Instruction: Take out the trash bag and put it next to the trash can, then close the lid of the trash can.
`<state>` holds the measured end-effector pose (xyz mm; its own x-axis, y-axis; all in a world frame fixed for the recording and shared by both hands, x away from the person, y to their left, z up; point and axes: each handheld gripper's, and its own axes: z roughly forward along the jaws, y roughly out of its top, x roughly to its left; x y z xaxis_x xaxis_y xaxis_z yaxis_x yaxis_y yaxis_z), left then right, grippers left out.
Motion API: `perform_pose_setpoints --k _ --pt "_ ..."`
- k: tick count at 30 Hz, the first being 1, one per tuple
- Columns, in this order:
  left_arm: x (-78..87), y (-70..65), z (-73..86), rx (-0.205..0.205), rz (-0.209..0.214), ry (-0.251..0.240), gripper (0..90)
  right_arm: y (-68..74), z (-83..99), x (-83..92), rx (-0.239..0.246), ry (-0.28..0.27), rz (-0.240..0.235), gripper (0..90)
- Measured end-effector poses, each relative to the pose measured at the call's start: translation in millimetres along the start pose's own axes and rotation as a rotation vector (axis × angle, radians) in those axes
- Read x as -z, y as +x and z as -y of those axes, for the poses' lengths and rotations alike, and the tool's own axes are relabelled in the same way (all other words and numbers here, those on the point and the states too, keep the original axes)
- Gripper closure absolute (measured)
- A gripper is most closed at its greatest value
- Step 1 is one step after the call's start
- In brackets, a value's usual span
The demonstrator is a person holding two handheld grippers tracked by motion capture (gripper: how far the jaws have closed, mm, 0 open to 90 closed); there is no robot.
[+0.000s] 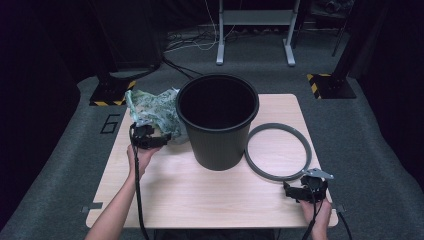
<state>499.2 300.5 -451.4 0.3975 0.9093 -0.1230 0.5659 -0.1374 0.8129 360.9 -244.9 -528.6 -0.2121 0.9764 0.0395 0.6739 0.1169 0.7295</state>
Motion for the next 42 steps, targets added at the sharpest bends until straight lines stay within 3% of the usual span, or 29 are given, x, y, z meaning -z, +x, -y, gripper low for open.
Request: perform_pose_setpoints --k 3,8,15,20,23,27,33,37,38,42 --pt "9.3 -3.1 3.9 -0.02 0.003 -0.023 15.1 2.7 -0.7 -1.3 0.021 0.014 0.025 1.6" --pt "25.1 -10.1 13.9 -0.049 0.011 -0.054 12.5 3.2 -0.7 -1.5 0.017 0.016 0.026 1.2" --pt "42.3 -21.4 38.4 -0.095 0.016 -0.053 6.6 3.1 -0.9 -1.9 0.025 0.016 0.028 0.7" --pt "43.5 -29.9 65.8 -0.139 -0.001 -0.02 6.6 3.0 -1.0 -2.0 0.023 0.017 0.028 0.5" --pt "38.8 -33.3 84.0 -0.162 -0.018 0.028 6.2 3.0 -1.1 -2.2 0.022 0.018 0.03 0.0" --pt "33.3 -33.2 104.9 -0.151 -0.036 0.06 5.9 2.9 -1.2 -2.4 0.021 0.019 0.031 0.0" --pt "27.1 -31.3 117.7 -0.12 -0.035 0.086 5.8 2.9 -1.3 -2.3 0.021 0.02 0.032 0.0" --pt "24.4 -34.5 117.7 -0.16 -0.049 0.133 6.2 2.9 -1.2 -2.4 0.021 0.019 0.032 0.0" --pt "23.0 -34.1 117.5 -0.163 -0.017 0.146 6.1 2.9 -1.2 -2.5 0.021 0.019 0.032 0.0" --pt "22.6 -32.6 117.2 -0.151 -0.006 0.154 5.9 3.0 -1.4 -2.5 0.021 0.02 0.033 0.0"
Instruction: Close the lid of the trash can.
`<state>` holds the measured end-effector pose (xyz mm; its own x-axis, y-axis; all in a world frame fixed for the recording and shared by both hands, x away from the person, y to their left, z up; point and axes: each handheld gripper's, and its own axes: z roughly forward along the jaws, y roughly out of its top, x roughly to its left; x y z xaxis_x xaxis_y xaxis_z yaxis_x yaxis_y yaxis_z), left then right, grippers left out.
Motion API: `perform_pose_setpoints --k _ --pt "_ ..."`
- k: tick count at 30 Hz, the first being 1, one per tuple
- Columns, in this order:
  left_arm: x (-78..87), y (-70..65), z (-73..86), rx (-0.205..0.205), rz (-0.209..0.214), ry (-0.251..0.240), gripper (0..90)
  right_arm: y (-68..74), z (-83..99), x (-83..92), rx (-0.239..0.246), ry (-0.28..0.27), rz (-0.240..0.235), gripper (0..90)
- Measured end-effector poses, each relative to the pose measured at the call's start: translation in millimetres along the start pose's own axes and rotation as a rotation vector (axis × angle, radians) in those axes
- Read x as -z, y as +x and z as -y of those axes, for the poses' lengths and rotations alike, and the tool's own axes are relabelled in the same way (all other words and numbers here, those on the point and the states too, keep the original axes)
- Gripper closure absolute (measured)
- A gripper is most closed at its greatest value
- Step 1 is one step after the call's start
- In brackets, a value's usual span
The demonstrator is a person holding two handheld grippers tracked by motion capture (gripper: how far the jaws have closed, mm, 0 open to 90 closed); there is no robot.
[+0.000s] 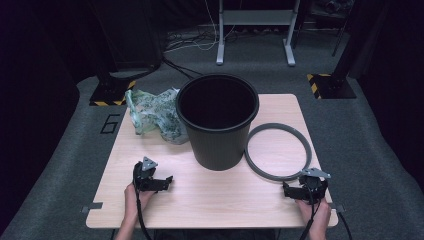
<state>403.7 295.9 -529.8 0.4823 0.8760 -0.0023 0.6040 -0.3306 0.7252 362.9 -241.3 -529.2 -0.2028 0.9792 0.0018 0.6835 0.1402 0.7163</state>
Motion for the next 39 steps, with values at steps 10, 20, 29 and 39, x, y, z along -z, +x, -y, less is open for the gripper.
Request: perform_pose_setpoints --k 10,20,29,39 --pt "0.0 -1.7 -0.1 0.012 -0.012 0.004 5.9 -0.3 0.0 -0.3 -0.004 0.0 0.001 0.0" --pt "-0.1 -1.5 -0.2 0.011 -0.013 0.002 5.9 -4.9 -1.2 2.8 -0.019 -0.022 -0.005 4.7" --pt "-0.1 -1.5 -0.2 0.011 -0.013 0.002 5.9 -23.1 -29.3 10.4 -0.04 -0.063 0.013 14.2" --pt "-0.1 -1.5 -0.2 0.011 -0.013 0.002 5.9 -53.2 -74.7 -25.5 -0.044 0.004 0.043 16.5"
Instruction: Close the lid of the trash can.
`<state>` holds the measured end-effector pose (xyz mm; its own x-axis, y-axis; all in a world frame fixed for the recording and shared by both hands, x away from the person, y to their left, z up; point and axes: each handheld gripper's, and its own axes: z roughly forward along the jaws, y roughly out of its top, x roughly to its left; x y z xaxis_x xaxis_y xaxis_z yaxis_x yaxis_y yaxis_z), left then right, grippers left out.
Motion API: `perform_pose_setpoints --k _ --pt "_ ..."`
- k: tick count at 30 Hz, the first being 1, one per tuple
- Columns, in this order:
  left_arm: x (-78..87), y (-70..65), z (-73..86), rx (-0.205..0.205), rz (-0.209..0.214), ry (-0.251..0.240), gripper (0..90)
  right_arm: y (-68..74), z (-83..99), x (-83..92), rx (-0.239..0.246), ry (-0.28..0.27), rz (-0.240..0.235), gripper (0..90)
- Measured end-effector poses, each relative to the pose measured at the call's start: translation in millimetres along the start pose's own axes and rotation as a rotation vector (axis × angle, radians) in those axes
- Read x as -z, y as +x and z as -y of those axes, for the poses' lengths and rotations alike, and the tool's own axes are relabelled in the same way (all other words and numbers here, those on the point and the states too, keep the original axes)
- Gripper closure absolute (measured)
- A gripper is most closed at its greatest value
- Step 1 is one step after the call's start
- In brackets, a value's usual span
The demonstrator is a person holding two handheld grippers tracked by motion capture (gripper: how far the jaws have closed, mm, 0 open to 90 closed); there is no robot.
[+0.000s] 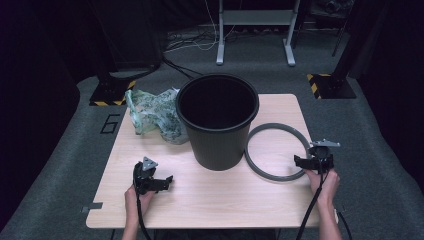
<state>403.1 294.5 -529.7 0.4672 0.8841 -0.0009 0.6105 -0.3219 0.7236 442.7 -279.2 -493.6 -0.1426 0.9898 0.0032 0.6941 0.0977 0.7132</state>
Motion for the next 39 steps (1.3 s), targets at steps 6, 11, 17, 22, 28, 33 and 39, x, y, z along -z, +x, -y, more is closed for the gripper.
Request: perform_pose_setpoints --k 6,11,17,22,28,33,39 --pt "0.0 0.0 0.0 0.0 0.0 0.0 5.9 -8.0 -12.6 -19.9 0.001 0.026 0.033 23.2" --pt "0.0 0.0 0.0 0.0 0.0 0.0 5.9 -13.8 -15.8 -34.6 -0.02 0.058 0.054 30.3" --pt "0.0 0.1 0.0 -0.001 -0.001 0.0 5.9 -14.7 -16.5 -41.4 -0.033 0.064 0.082 39.4" --pt "0.0 0.0 0.0 0.0 0.0 0.0 5.9 -14.4 -16.2 -41.9 -0.045 0.049 0.082 50.1" --pt "0.0 0.0 0.0 0.0 0.0 0.0 5.9 -17.0 -14.8 -41.8 -0.076 0.031 0.097 61.2" --pt "0.0 0.0 0.0 0.0 0.0 0.0 5.9 -19.4 -12.7 -41.7 -0.119 0.019 0.087 60.3" --pt "0.0 0.0 0.0 0.0 0.0 0.0 5.9 -21.6 -11.8 -40.6 -0.128 0.013 0.107 75.4"
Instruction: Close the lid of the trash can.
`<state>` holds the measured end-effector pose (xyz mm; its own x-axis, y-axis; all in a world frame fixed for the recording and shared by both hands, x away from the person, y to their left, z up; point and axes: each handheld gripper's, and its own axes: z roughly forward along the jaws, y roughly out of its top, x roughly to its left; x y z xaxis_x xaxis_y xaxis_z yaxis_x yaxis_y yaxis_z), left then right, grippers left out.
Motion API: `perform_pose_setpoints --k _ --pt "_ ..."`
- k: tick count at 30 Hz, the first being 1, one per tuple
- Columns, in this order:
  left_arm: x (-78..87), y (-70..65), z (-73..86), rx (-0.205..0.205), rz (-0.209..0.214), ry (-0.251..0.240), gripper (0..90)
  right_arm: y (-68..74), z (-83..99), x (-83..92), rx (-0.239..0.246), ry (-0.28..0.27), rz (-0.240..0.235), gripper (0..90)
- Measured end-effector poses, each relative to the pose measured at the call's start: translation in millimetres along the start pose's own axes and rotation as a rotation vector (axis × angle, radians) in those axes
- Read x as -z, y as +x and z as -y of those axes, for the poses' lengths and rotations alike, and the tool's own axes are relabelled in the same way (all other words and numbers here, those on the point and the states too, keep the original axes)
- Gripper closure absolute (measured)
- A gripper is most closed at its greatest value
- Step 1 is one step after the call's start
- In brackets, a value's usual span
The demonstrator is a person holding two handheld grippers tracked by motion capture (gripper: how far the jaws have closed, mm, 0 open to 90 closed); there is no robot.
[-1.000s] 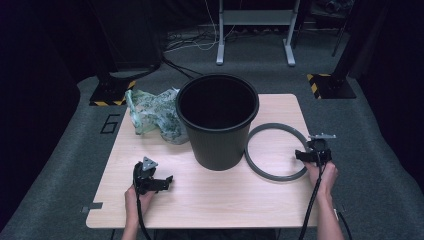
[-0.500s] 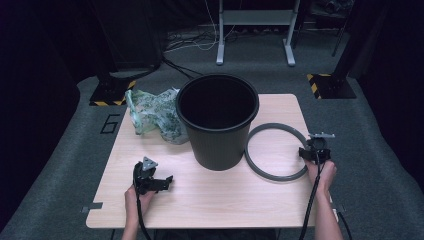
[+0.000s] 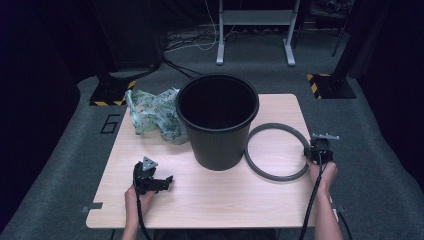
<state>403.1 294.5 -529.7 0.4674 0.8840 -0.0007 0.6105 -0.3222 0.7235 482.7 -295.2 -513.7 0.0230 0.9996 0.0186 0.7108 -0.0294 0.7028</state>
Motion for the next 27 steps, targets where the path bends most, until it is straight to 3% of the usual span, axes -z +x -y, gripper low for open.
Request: perform_pose_setpoints --k 12,27 --pt "0.0 0.0 0.0 0.0 0.0 0.0 5.9 -7.1 2.7 0.5 -0.085 -0.023 -0.046 78.2" --pt "0.0 -0.1 0.0 0.001 0.0 0.0 5.9 -13.5 -3.8 12.3 -0.128 -0.054 -0.089 78.4"
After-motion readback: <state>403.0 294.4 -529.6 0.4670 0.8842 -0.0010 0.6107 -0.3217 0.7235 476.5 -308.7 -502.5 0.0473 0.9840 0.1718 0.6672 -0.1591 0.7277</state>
